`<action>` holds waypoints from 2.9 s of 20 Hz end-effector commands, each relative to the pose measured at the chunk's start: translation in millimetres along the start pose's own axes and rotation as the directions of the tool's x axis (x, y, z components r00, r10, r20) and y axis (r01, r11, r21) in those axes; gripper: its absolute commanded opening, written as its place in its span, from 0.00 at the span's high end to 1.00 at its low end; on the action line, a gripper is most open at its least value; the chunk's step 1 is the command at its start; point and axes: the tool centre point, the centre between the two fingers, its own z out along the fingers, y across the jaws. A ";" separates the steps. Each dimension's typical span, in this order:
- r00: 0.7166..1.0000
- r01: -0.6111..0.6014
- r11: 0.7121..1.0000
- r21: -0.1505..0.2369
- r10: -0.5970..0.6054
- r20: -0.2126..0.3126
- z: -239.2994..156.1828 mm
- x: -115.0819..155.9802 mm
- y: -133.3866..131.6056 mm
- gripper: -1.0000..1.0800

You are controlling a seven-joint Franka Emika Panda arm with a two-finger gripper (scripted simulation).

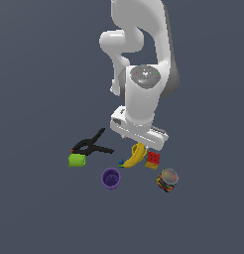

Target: Pick up a designated object from a clutter of objects.

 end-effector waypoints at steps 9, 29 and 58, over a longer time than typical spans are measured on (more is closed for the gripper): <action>0.995 -0.096 0.995 0.000 0.096 -0.001 25.7 -4.6 -9.8 0.04; 0.995 -0.100 0.995 0.000 0.100 -0.001 76.1 -5.3 -9.9 0.04; 0.995 -0.100 0.995 -0.001 0.100 0.000 10.2 -27.3 -21.0 1.00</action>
